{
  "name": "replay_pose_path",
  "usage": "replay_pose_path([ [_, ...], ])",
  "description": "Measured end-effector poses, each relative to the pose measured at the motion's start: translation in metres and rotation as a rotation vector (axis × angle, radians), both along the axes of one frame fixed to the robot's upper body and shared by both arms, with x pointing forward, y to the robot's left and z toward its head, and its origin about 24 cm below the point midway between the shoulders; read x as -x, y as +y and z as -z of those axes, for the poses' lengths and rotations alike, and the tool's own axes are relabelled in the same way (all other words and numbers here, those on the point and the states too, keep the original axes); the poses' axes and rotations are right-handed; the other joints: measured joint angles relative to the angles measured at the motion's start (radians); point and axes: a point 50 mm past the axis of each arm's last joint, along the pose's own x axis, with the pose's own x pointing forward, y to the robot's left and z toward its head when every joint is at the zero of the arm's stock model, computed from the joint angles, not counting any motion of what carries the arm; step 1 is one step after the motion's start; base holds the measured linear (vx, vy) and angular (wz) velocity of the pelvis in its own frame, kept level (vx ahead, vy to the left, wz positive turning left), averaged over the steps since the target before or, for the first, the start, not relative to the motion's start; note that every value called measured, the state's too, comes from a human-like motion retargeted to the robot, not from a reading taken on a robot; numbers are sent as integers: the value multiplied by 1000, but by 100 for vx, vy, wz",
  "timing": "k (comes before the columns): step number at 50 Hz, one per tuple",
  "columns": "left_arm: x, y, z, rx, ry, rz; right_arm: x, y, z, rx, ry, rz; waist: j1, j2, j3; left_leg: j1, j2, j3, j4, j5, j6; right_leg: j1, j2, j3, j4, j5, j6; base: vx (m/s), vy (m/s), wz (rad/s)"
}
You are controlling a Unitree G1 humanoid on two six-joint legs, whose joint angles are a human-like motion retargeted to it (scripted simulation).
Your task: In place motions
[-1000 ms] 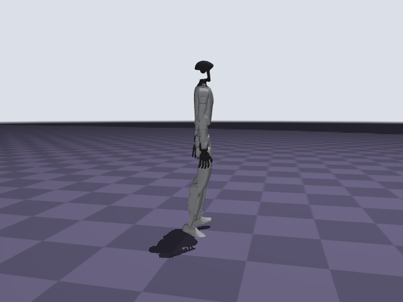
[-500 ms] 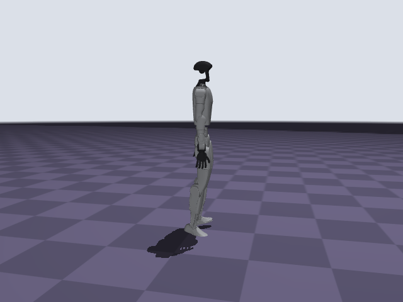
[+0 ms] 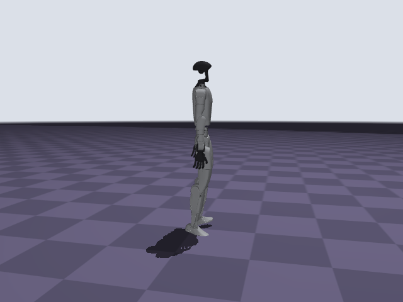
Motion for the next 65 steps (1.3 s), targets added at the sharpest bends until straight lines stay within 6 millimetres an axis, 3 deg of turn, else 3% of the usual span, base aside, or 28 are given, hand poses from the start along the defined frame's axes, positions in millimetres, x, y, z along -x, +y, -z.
replay_pose_path([
  [8,-4,3,0,-11,-18,-18,7,-1,0,0,21,20,7,1,15,-9,10,-7,12,6,0,8,4,-32,-5,-2,-7,-1,0,2],
  [18,-25,10,1,-29,-93,0,13,-4,-1,2,34,34,25,-3,51,-96,13,-66,83,2,-2,25,-17,-164,-21,-15,0,-8,3,68],
  [20,-26,10,1,-36,-102,2,17,-6,-2,7,43,30,37,-6,56,-104,20,-30,95,-9,-13,27,-26,-200,-23,-20,3,-9,10,104],
  [27,-15,10,1,-84,-86,-35,21,-12,-3,23,39,10,18,-19,40,-28,93,400,113,13,-83,36,-57,-348,-29,-46,31,-6,13,147],
  [38,2,12,0,-165,-21,-133,19,-13,-3,32,10,-73,22,-52,1,31,118,563,116,110,-70,54,-92,-536,-33,-56,86,2,15,140],
  [42,9,5,-1,-138,9,-160,10,-12,-2,32,-18,-79,22,-9,-12,7,120,489,49,157,-137,60,-49,-547,-34,-52,98,11,26,78],
  [50,3,5,0,-127,-23,-119,-11,3,1,-17,-111,16,93,-9,11,8,42,438,-38,109,-112,86,-69,-570,-24,1,100,11,26,29],
  [56,-7,7,1,-129,-54,-123,-21,7,1,-35,-148,-59,119,-11,7,-2,12,376,-48,66,-103,114,-87,-617,-10,44,106,10,26,43],
  [65,-21,7,2,-121,-93,-122,-8,2,0,8,-95,-61,130,-5,-9,-30,-26,268,-58,8,-72,167,-124,-710,42,168,121,11,25,72],
])
